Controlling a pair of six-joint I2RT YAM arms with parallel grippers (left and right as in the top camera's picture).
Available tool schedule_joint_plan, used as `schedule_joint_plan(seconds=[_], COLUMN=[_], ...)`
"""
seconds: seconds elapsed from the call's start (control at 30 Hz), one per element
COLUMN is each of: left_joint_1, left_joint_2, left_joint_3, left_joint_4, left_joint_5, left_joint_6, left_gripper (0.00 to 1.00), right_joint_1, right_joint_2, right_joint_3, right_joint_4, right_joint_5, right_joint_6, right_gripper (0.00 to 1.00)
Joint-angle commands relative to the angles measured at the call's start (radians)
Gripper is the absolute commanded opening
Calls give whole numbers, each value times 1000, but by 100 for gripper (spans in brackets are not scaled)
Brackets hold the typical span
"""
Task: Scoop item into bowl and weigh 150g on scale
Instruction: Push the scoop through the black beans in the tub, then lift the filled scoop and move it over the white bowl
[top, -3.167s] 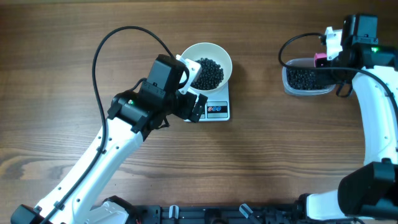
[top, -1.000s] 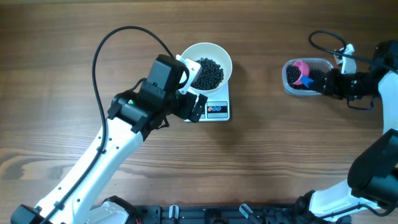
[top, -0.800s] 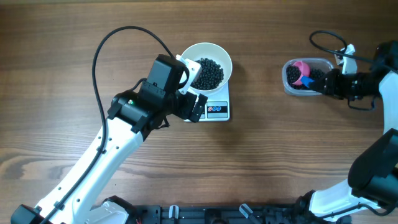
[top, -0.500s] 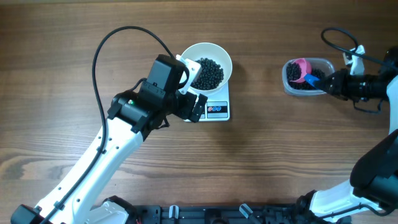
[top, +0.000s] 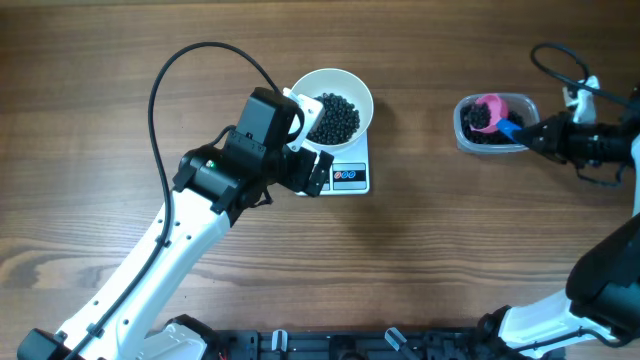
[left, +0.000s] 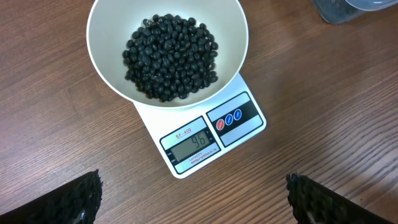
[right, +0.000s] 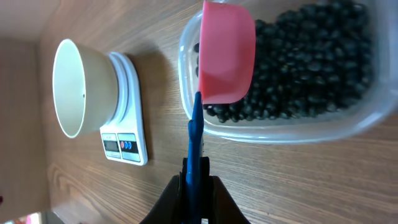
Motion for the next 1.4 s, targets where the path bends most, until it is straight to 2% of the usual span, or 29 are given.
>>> schedule_joint_plan(seconds=[0.0,0.33,0.43,0.57,0.83,1.07,1.27,1.37], left_joint_1=[-5,-5,-5,-5,-5,-5,-5,-5], left_joint_2=[6,6,6,6,6,6,6,6], left_joint_3=[-6,-7,-6,-6,-6,-6,-6,-6], left_joint_4=[0,0,0,0,0,0,0,0], left_joint_5=[14,14,14,14,14,14,14,14], left_joint_6=[16,16,16,16,16,16,16,16], left_gripper=[100,100,100,100,100,100,100,100], right_joint_1=[-35,-61,-60,-56,91,315,417,459], right_joint_2=[17,17,17,17,17,14,-26,-69], right_joint_3=[-8,-8,-8,-8,-8,-7,-7,-6], right_joint_4=[-11,-32,-29,-24,6,170,315,361], right_joint_5=[-64,-354,-514,-579,-591,-590,-588,-476], right_joint_6=[27,28,53,91,95,150,151,151], right_gripper=[4,4,4,4,4,5,4,4])
